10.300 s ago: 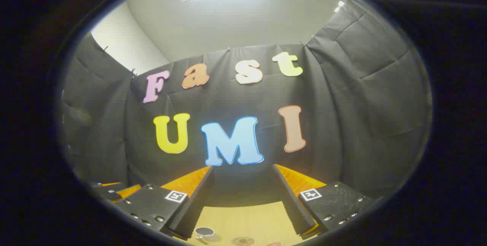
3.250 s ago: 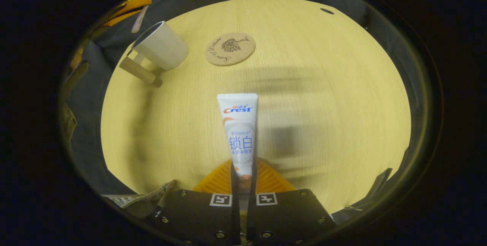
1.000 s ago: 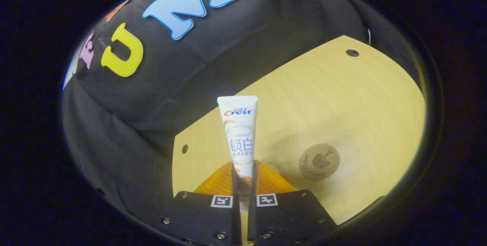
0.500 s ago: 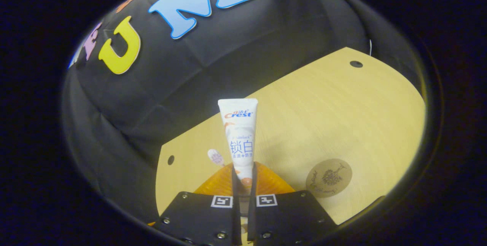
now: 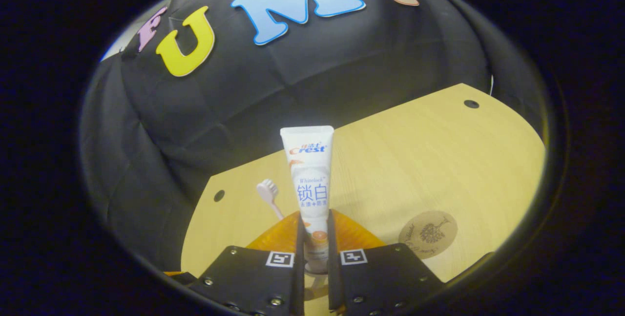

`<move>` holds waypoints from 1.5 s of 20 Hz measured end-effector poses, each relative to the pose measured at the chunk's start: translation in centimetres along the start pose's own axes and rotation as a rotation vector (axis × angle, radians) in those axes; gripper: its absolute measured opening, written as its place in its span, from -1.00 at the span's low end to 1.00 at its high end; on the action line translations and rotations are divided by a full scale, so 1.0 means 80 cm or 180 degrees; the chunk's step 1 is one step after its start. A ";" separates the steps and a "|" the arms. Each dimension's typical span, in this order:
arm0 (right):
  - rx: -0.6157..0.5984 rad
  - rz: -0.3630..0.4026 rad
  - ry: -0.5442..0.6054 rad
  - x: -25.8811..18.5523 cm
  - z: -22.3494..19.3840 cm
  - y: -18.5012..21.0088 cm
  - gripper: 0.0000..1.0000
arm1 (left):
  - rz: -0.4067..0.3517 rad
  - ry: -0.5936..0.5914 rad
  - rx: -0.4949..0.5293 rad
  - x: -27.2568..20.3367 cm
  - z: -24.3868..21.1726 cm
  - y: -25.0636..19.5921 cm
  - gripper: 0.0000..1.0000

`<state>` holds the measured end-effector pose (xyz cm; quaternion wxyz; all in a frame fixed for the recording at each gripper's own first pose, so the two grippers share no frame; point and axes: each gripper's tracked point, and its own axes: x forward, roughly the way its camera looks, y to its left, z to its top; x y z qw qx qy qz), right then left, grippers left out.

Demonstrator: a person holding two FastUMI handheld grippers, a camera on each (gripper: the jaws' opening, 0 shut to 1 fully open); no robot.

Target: Put the toothbrush and toothpaste on the desktop into the cup, then pick up the cup and place it on the coaster on the desktop.

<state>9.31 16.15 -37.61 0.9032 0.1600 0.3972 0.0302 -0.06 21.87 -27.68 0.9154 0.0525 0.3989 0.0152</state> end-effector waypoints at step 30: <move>0.0730 -0.0379 -0.0266 -0.140 0.042 -0.194 0.63 | -0.0936 0.0426 0.0716 0.097 0.015 -0.147 0.32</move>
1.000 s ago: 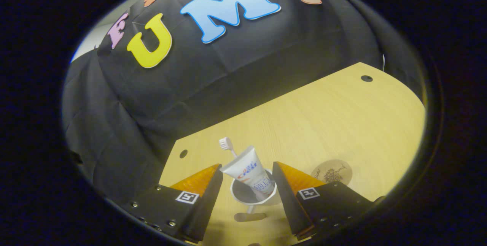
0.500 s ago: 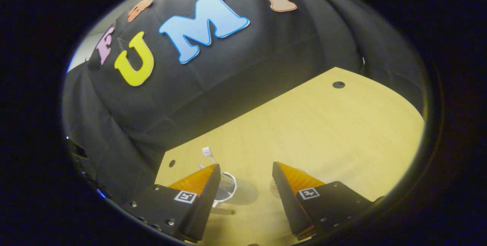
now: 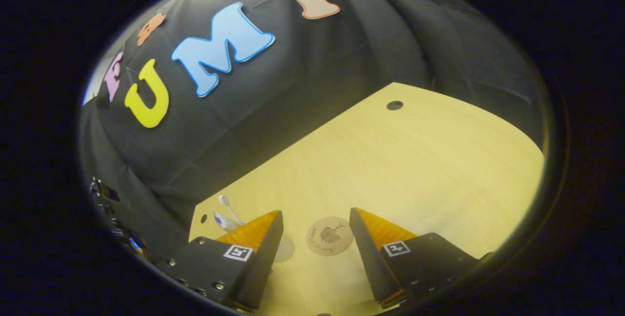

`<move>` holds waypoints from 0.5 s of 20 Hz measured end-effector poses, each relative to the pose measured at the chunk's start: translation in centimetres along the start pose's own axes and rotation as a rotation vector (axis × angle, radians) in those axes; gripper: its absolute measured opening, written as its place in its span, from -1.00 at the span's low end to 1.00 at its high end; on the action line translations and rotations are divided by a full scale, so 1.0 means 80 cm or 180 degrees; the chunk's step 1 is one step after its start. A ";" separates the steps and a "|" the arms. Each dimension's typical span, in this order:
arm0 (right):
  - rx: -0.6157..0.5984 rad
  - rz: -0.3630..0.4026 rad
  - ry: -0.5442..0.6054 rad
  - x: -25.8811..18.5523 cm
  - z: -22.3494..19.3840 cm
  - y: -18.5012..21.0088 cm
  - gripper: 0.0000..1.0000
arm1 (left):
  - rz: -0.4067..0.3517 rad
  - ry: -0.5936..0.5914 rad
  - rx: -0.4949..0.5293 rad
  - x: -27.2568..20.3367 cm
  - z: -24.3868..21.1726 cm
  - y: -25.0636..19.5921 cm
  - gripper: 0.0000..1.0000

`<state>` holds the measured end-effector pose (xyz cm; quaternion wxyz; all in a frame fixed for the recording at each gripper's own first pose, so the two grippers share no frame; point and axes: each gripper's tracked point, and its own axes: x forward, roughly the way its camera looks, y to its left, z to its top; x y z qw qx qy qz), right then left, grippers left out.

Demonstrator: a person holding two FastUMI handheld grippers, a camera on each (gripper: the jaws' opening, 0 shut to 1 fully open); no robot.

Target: Put the toothbrush and toothpaste on the desktop into the cup, then pick up the cup and place it on the coaster on the desktop.

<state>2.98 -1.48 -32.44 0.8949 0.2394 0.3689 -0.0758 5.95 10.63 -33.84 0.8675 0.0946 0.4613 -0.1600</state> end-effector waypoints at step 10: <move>0.0129 -0.0192 -0.0001 -0.008 -0.002 -0.041 0.63 | -0.0084 0.0360 0.0119 0.066 -0.024 -0.012 0.22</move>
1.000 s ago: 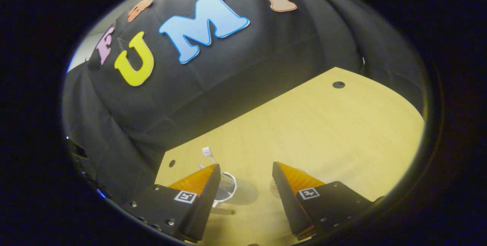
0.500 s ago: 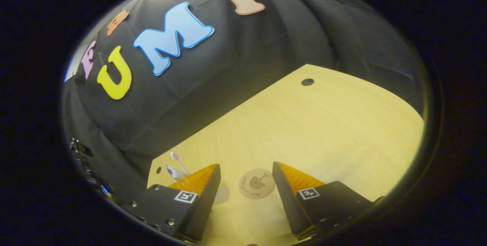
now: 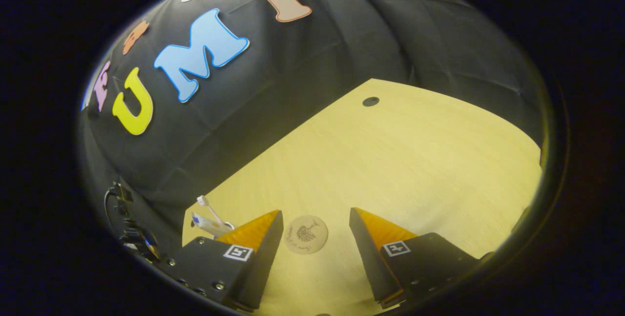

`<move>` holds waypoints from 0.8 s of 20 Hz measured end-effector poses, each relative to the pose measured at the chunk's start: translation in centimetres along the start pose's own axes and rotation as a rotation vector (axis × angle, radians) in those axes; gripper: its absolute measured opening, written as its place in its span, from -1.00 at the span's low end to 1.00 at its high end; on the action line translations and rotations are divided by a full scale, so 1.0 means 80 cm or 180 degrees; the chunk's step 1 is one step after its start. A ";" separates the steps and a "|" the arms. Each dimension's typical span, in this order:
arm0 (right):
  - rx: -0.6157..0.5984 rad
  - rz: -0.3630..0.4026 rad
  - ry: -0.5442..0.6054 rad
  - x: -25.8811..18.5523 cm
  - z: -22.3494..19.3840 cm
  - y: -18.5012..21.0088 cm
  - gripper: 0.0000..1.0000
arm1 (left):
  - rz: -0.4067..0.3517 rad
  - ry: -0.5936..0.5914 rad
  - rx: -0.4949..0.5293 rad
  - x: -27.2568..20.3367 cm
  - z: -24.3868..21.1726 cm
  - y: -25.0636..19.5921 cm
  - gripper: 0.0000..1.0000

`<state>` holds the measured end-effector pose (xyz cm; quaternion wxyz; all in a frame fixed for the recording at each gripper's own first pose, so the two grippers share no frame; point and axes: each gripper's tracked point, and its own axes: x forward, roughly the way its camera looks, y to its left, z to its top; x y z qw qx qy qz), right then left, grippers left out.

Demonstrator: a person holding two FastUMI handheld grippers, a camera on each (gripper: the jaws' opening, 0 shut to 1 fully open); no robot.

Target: Put the toothbrush and toothpaste on the desktop into the cup, then pick up the cup and place it on the coaster on the desktop.

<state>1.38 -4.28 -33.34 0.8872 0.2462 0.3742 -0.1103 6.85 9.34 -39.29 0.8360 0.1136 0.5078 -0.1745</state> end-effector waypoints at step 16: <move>-0.0030 -0.0013 0.0081 -0.003 -0.014 -0.007 0.63 | 0.0144 -0.0232 0.0095 -0.002 0.018 0.000 -0.56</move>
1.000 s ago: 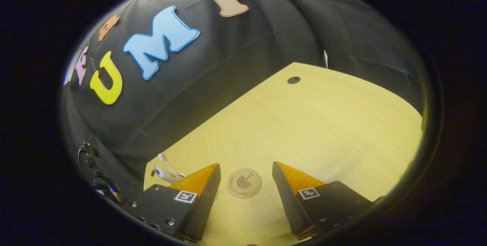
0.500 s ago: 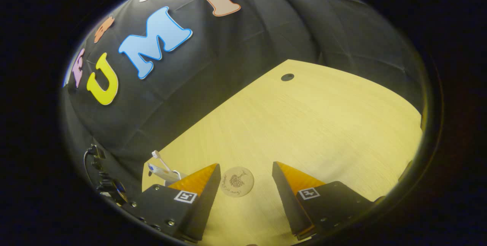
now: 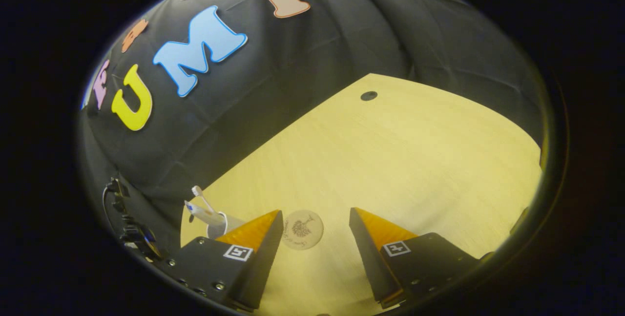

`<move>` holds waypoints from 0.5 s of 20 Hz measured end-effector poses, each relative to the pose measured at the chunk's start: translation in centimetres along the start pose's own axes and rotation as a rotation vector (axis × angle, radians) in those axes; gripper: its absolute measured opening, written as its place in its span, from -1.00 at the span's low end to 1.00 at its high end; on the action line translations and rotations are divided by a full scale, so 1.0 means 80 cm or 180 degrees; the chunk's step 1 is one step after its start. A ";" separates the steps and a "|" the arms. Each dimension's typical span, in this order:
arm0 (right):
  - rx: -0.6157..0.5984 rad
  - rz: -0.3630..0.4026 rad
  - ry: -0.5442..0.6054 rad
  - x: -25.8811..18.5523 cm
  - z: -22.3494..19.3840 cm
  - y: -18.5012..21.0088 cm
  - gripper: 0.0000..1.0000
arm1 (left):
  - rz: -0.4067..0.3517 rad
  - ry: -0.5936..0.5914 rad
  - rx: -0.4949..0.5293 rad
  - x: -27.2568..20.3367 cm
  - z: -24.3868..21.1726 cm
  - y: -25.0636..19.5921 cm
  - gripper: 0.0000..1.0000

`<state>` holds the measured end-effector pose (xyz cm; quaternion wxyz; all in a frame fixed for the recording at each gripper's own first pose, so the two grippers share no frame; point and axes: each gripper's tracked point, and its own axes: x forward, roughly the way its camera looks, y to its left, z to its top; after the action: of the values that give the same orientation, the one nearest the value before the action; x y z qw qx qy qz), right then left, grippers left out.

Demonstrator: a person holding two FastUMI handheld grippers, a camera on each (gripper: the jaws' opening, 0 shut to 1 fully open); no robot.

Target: Put the toothbrush and toothpaste on the desktop into the cup, then pick up the cup and place it on the coaster on the desktop.

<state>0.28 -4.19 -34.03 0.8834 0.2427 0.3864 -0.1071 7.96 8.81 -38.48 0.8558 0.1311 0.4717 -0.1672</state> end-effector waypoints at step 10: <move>0.0048 -0.0074 -0.0007 -0.020 0.002 -0.032 0.63 | -0.0241 -0.0128 0.0184 0.014 0.043 -0.075 -0.56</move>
<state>-1.65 -6.45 -33.64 0.8807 0.2447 0.3873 -0.1206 8.67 1.83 -38.07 0.8540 0.1345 0.4539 -0.2156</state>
